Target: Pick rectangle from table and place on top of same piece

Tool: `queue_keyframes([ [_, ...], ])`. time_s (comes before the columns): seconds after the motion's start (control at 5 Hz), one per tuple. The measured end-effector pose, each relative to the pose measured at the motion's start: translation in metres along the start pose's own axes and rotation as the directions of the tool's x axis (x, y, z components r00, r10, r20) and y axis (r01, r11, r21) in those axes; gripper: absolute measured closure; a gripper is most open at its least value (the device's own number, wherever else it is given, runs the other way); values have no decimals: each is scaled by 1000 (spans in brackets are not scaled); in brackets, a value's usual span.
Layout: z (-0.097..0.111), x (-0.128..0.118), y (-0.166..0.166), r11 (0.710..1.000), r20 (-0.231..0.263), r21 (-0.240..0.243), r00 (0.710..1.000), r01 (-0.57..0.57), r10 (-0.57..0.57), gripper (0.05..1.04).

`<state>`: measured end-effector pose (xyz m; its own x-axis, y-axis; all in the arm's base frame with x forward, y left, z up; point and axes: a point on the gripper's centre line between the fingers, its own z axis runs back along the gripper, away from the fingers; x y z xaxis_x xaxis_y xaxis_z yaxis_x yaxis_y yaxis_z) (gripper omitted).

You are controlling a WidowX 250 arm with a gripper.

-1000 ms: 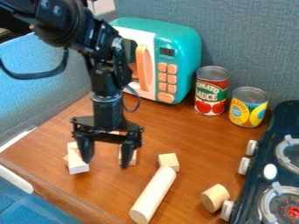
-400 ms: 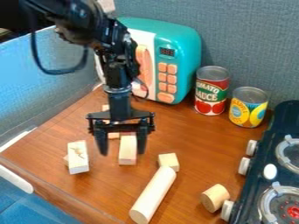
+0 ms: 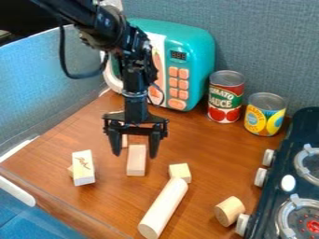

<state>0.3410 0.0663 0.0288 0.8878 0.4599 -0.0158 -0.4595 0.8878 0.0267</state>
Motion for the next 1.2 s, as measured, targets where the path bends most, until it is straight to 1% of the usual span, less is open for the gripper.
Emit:
queue_keyframes([
  [0.2, -6, 4, -3, 1000, -18, -5, 1000, -23, 23, 83],
  [0.4, -18, 2, -2, 999, -48, 12, 998, -32, 33, 116],
  [0.6, -24, 4, 2, 999, -51, 7, 998, -38, 39, 393],
  [0.8, -26, 0, 8, 999, -62, -12, 997, -39, 38, 540],
  [1.0, -17, -27, 37, 996, -86, -72, 995, -53, 47, 540],
  [1.2, 25, -47, 45, 987, -9, -138, 997, -82, 81, 540],
])
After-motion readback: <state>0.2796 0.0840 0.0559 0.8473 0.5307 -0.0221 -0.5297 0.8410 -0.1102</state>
